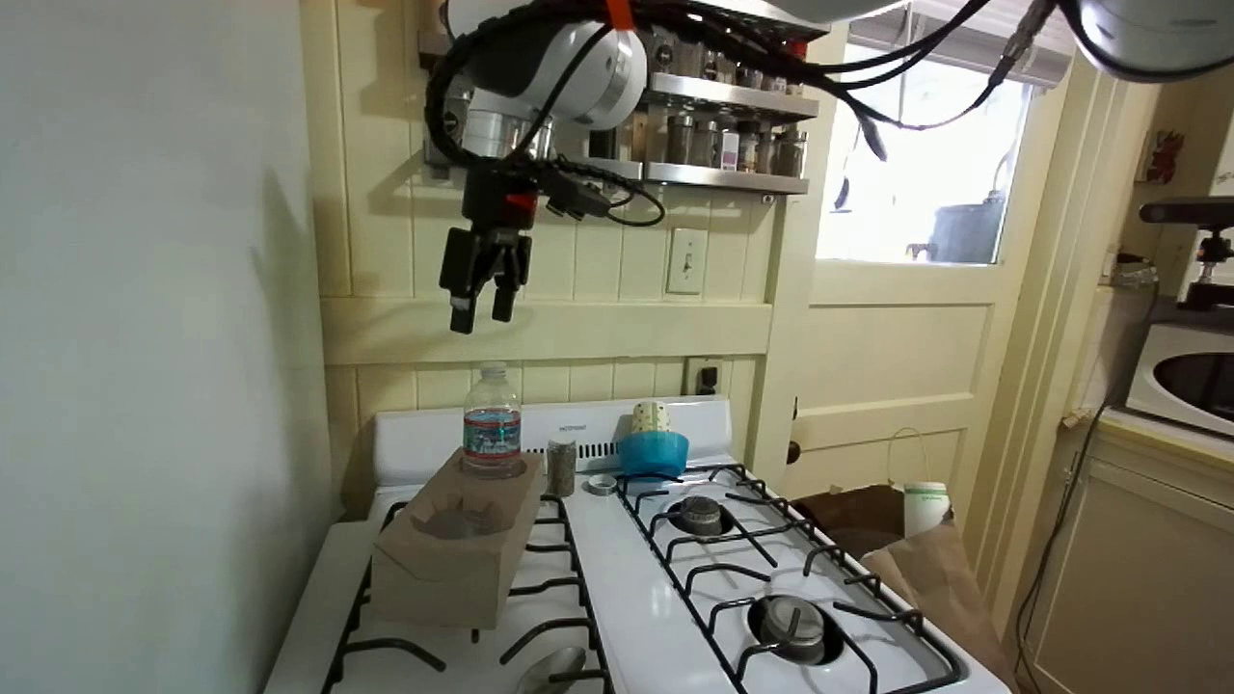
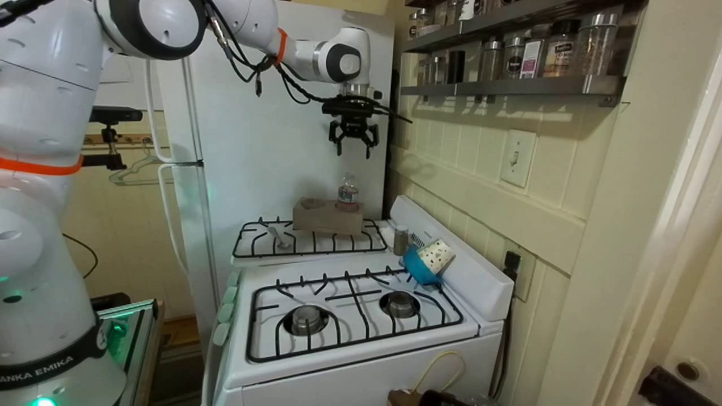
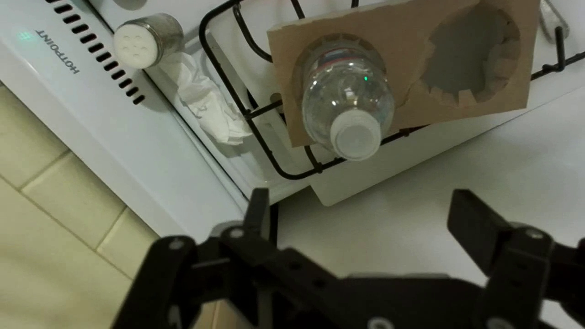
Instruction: Put the water bottle in the box on the left
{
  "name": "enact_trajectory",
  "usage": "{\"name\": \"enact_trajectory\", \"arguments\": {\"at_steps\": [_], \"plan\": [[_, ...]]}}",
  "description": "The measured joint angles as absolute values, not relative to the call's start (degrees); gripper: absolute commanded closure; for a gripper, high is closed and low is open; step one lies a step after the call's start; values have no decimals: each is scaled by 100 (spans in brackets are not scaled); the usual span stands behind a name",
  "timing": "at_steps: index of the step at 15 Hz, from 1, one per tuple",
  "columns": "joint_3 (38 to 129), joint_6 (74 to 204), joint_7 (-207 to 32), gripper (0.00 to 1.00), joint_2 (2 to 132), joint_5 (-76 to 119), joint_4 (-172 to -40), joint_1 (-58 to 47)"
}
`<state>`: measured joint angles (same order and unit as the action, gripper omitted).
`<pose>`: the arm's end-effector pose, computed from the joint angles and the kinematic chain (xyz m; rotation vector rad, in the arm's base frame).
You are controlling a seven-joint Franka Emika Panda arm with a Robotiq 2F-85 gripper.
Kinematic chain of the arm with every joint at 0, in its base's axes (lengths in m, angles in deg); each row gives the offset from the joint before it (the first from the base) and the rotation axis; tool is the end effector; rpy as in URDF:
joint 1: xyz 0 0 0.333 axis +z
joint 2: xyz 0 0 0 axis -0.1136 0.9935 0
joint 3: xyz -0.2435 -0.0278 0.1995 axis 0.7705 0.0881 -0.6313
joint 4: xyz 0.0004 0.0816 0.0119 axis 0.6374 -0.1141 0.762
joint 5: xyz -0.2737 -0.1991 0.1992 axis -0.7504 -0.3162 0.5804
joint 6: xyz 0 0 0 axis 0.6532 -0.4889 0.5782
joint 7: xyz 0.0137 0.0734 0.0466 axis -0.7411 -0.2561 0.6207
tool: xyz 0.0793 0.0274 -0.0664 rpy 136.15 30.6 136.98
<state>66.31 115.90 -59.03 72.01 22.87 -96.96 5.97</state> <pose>0.6264 0.2714 0.4906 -2.8008 -1.2660 -0.2030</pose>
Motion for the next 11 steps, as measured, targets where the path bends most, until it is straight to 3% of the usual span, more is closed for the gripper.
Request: {"name": "enact_trajectory", "arguments": {"at_steps": [6,11], "plan": [[6776,10598,-7042,0,6442,2655,-9854,384],[7019,9609,-7983,0,5087,2890,-11064,187]]}}
